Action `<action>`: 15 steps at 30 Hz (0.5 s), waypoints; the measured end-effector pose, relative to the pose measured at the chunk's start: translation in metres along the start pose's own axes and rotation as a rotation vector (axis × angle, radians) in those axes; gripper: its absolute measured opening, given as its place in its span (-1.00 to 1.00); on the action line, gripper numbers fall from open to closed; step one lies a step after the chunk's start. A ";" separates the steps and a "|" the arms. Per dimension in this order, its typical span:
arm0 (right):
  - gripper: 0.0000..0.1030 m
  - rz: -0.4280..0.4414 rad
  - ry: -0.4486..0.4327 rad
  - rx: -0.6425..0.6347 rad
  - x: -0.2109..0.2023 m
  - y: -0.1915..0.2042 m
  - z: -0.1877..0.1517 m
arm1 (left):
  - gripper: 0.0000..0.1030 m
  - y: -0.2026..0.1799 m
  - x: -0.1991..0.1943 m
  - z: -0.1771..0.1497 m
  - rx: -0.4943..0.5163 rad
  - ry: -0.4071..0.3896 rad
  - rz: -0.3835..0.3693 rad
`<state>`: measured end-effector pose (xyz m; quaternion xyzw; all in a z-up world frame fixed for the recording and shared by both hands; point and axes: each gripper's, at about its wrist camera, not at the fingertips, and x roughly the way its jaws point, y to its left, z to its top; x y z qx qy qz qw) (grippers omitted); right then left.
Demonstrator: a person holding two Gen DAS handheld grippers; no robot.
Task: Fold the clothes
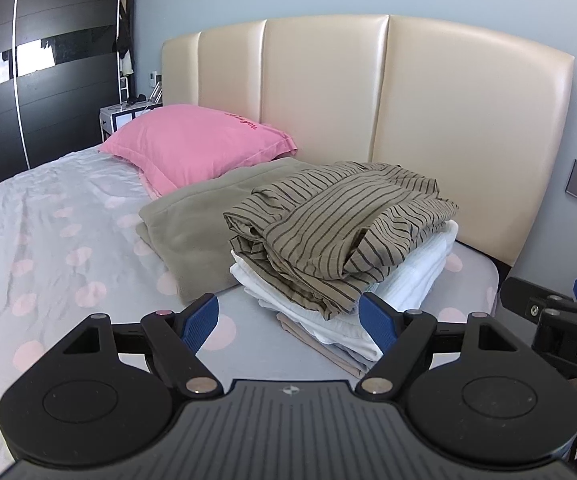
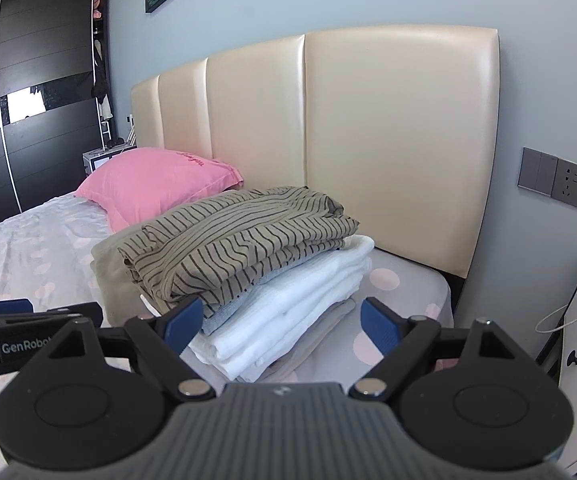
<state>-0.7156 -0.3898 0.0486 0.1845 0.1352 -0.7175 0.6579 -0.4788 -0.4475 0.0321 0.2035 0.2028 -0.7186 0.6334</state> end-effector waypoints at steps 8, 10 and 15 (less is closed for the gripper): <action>0.69 0.006 -0.018 -0.013 -0.005 0.004 0.002 | 0.49 -0.005 -0.001 -0.002 0.006 0.008 -0.008; 0.69 0.009 -0.021 -0.019 -0.007 0.006 0.003 | 0.49 -0.005 -0.001 -0.002 0.006 0.009 -0.009; 0.69 0.014 -0.020 -0.016 -0.008 0.008 0.003 | 0.49 -0.005 -0.002 0.000 0.005 0.012 -0.010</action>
